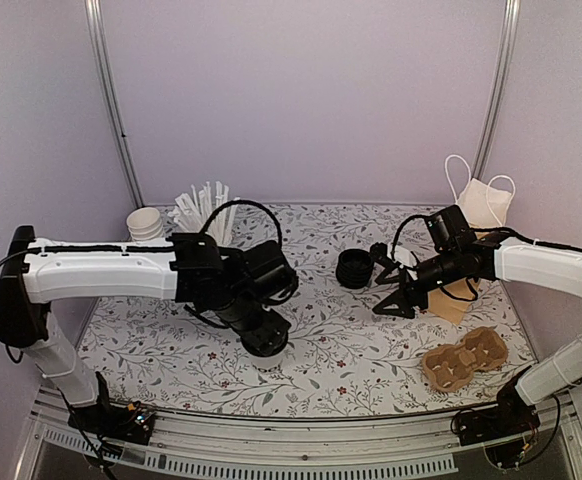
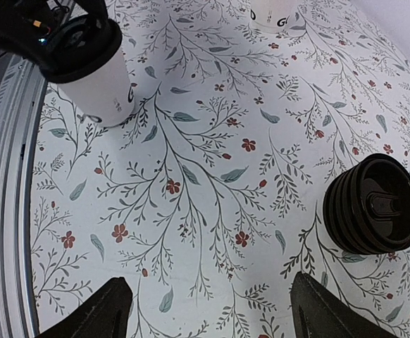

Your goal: Pack the takeout coffee

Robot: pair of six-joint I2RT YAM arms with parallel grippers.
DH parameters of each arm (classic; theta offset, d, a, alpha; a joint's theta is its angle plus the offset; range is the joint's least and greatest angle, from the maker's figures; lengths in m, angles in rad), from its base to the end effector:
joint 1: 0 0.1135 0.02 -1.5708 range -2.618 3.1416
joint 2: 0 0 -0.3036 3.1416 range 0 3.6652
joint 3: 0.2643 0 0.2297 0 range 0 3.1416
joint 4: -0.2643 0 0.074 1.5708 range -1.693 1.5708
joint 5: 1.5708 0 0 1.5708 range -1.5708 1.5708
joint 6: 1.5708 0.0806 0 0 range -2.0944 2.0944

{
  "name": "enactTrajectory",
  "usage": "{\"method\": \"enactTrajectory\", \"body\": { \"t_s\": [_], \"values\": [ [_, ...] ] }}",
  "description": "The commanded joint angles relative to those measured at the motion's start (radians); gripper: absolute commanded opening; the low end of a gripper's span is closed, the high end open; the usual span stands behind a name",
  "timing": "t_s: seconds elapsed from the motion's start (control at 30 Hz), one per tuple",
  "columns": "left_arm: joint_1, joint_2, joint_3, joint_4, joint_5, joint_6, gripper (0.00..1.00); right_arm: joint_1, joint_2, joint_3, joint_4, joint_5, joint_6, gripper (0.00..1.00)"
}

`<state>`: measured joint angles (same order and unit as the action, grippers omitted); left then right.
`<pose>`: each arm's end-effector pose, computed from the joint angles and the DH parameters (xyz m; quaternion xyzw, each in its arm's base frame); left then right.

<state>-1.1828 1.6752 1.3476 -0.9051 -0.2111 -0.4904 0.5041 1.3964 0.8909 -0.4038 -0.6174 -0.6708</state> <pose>0.1411 -0.3005 0.2568 0.3160 0.9281 -0.0546 0.1892 0.2193 0.1743 0.2474 -0.5815 0.6953 0.2606 0.3323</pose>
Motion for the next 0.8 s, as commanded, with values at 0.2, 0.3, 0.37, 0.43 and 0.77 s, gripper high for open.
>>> {"method": "enactTrajectory", "body": {
  "t_s": [0.2, 0.3, 0.37, 0.43, 0.77],
  "values": [
    [0.428, -0.338, -0.254, -0.026, -0.055, 0.08, 0.73, 0.006, 0.005, 0.025, -0.013, 0.008, -0.007, 0.81],
    [0.589, -0.4, -0.287, -0.007, -0.032, 0.133, 0.73, 0.007, 0.003, 0.025, -0.013, 0.008, -0.007, 0.81],
    [0.676, -0.42, -0.298, 0.001, -0.03, 0.17, 0.73, 0.007, 0.001, 0.025, -0.013, 0.01, -0.007, 0.81],
    [0.765, -0.419, -0.298, 0.0, -0.019, 0.201, 0.73, 0.007, 0.0, 0.023, -0.015, 0.011, -0.007, 0.81],
    [1.011, -0.378, -0.323, 0.071, 0.027, 0.262, 0.73, 0.007, -0.016, 0.02, -0.014, 0.023, -0.007, 0.81]
  ]
}}
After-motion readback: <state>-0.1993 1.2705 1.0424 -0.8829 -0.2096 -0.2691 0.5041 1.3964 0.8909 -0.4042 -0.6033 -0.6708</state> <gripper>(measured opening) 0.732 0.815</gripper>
